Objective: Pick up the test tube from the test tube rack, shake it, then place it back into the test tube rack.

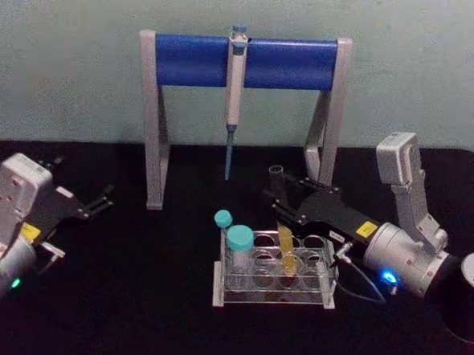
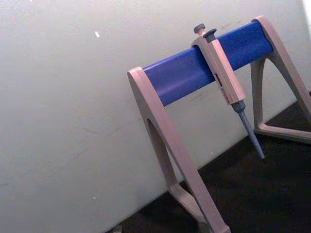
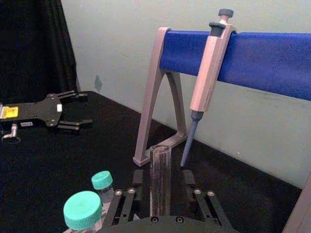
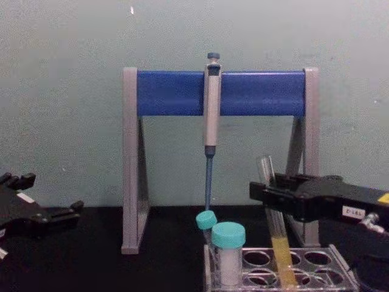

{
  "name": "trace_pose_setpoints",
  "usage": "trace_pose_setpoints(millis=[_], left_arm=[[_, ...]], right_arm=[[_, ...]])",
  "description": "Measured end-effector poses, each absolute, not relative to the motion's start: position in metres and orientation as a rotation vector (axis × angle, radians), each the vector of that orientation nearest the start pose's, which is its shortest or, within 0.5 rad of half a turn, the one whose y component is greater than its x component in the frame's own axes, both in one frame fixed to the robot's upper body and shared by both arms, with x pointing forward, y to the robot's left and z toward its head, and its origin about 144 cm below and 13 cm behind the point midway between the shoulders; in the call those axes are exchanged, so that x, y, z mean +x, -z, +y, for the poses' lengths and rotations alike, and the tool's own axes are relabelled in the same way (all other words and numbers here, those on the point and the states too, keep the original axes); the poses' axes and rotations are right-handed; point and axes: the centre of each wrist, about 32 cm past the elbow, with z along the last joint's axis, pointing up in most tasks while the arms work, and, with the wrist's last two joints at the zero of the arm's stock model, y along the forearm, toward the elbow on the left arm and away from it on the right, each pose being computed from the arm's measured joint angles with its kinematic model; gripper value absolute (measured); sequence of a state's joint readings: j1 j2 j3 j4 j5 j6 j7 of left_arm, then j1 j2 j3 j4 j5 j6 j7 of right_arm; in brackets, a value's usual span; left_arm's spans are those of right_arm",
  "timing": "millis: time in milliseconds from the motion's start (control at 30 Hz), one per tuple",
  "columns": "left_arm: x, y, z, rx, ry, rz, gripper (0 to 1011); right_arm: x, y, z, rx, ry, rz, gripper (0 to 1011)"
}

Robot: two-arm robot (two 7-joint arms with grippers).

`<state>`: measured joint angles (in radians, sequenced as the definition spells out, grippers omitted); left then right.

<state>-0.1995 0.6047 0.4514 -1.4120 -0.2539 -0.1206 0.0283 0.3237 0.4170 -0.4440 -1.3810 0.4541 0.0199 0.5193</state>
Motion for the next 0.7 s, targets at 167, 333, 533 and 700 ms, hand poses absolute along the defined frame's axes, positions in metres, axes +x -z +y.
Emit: trace_pose_setpoints(millis=[167, 333, 533, 700], left_arm=[[0.4886, -1.1397, 0.3097, 0.304, -1.248, -0.285, 1001], [0.4886, -1.1398, 0.3097, 0.304, -1.248, -0.285, 1001], [0.4886, -1.1398, 0.3097, 0.304, -1.248, -0.285, 1001], [0.4886, -1.1398, 0.3097, 0.304, -1.248, -0.285, 1001]], right_arm=[[0.528, -1.1691, -0.2466, -0.081, 0.736, 0.017, 664], [0.528, -1.1691, -0.2467, -0.081, 0.735, 0.017, 800], [0.528, -1.1691, -0.2466, -0.08, 0.735, 0.017, 969], [0.528, -1.1691, -0.2466, -0.08, 0.735, 0.018, 1000]])
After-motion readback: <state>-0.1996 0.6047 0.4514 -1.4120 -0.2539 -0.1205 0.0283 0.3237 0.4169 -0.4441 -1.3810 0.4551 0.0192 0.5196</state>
